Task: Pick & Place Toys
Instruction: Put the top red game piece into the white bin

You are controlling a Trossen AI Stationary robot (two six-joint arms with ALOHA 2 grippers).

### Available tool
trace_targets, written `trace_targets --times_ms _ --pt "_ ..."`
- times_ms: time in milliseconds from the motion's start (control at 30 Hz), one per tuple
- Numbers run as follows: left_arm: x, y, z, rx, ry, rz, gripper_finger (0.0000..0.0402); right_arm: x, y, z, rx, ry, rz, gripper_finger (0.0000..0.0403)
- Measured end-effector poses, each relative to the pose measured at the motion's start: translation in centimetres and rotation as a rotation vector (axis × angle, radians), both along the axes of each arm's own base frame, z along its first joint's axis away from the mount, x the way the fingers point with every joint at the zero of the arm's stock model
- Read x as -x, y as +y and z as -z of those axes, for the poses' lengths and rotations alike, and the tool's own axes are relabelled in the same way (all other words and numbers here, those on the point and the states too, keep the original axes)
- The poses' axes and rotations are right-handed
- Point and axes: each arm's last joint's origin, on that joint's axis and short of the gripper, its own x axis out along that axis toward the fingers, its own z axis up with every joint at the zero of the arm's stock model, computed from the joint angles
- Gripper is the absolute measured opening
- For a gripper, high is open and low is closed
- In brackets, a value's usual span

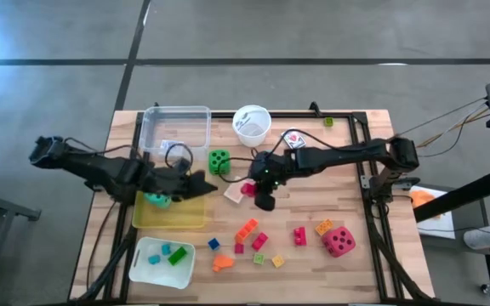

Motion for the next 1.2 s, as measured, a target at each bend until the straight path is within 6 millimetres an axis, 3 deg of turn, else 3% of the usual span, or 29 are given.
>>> trace_targets --times_ms 333,667,833,1200 --pt "-2.6 1.3 -0.8 -0.147 -0.161 0.085 0.0243 -1.3 1.0 -6.6 -0.033 -0.156 -0.036 0.0018" --pt "-3.2 0.4 -2.2 -0.801 -0.257 0.403 0.0243 -1.3 1.5 -7.7 -0.246 -0.163 -0.176 0.0018" --pt "-3.3 -0.3 -3.3 -0.920 -0.400 0.496 0.0243 -1.3 1.4 -7.8 -0.275 -0.159 -0.150 0.0017" --pt "-3.3 -0.6 -3.1 -0.905 -0.426 0.601 0.0243 -1.5 0.9 -8.1 -0.341 -0.172 -0.117 0.0017"
